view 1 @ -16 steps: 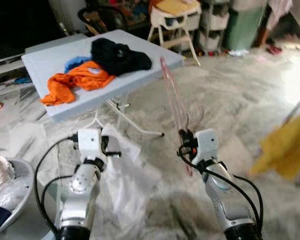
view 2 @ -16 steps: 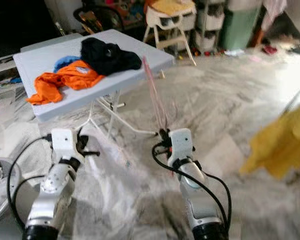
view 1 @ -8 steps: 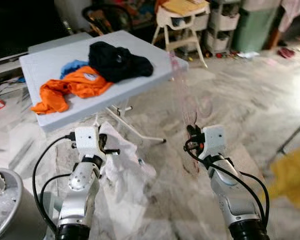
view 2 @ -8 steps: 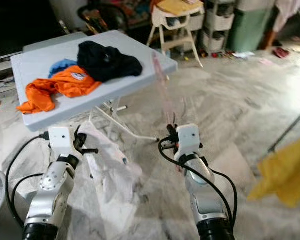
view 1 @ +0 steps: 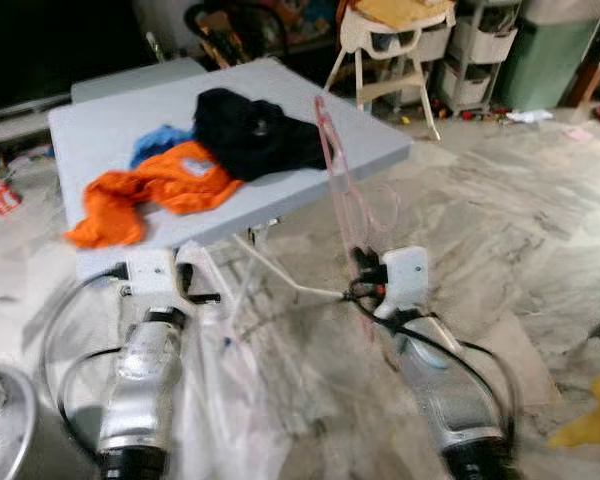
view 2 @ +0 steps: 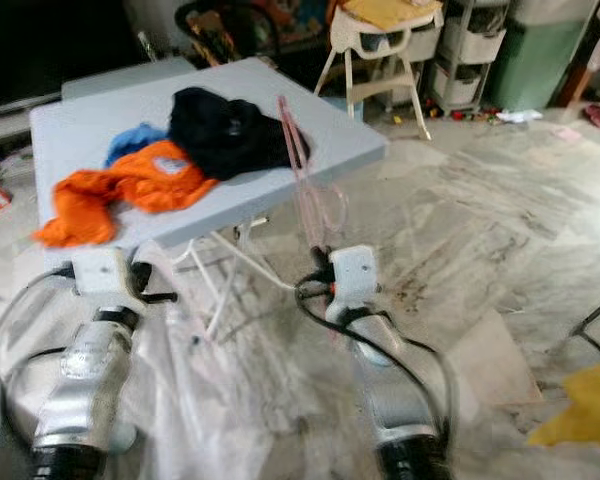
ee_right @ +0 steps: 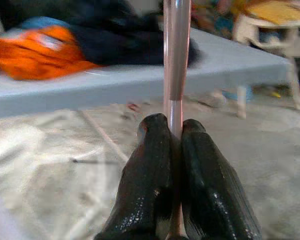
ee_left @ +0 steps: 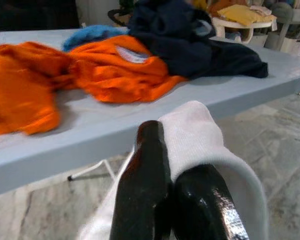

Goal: Hang hanger

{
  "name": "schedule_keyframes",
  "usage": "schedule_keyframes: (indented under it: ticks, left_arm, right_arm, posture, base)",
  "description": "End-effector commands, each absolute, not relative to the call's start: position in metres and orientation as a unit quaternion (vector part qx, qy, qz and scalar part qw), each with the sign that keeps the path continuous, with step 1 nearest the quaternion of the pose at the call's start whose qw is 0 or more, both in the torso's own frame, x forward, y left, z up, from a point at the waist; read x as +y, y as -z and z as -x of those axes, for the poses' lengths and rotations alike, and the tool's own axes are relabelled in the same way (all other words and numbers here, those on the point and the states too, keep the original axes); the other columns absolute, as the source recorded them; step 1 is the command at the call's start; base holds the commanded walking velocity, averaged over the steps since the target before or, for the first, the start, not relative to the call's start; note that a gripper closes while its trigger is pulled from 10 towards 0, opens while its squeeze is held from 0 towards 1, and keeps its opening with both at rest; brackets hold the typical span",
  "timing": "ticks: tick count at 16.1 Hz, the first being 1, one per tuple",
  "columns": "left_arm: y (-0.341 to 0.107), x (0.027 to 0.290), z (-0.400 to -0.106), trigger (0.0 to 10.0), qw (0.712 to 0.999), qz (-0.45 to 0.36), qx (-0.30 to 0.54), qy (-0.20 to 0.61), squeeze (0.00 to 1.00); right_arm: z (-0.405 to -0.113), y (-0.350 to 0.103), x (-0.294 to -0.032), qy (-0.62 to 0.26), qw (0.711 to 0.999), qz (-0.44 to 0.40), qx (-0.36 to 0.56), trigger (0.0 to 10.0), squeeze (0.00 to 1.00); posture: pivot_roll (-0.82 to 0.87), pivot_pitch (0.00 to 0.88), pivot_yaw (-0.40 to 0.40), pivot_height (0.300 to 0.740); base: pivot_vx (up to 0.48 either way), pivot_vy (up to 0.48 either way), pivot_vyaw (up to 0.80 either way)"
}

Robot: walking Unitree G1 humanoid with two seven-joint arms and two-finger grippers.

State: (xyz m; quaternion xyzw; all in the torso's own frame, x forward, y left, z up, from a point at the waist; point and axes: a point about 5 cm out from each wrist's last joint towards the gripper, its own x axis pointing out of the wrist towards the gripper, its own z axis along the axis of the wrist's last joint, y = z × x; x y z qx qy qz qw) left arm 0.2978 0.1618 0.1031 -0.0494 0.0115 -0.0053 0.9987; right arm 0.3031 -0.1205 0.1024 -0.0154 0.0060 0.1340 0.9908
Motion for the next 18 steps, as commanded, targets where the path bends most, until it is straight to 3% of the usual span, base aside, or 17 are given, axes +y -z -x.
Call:
schedule_keyframes:
  ticks: [1,4,7,15,18]
  left_arm:
    - [-0.114,0.169,-0.3,10.0,0.999,0.042,-0.01,-0.003,0.0]
    - [-0.119,0.169,-0.302,10.0,0.999,0.042,-0.016,-0.004,0.0]
    - [-0.139,0.166,-0.306,10.0,0.998,0.035,-0.052,-0.001,0.0]
    - [-0.154,0.159,-0.309,10.0,0.997,0.037,-0.069,0.004,0.0]
    - [-0.165,0.158,-0.309,10.0,0.996,0.031,-0.089,0.001,0.0]
  right_arm:
    - [-0.305,-0.11,-0.113,-0.14,0.99,0.009,-0.011,10.0,0.0]
    - [-0.307,-0.113,-0.111,-0.142,0.99,0.007,-0.021,10.0,0.0]
    - [-0.308,-0.118,-0.109,-0.14,0.99,0.004,-0.031,10.0,0.0]
    - [-0.305,-0.113,-0.109,-0.144,0.989,0.008,-0.03,10.0,0.0]
    - [-0.304,-0.113,-0.107,-0.153,0.988,0.005,-0.032,10.0,0.0]
  posture:
    - [-0.07,0.0,0.063,0.74]
    - [-0.07,0.0,0.064,0.74]
    - [-0.06,0.0,0.065,0.74]
    - [-0.07,0.0,0.075,0.74]
    - [-0.07,0.0,0.071,0.74]
  base:
    - [0.431,0.0,0.0]
    - [0.439,0.0,0.0]
    - [0.441,0.0,0.65]
    - [0.442,0.0,0.0]
    - [0.44,0.0,0.79]
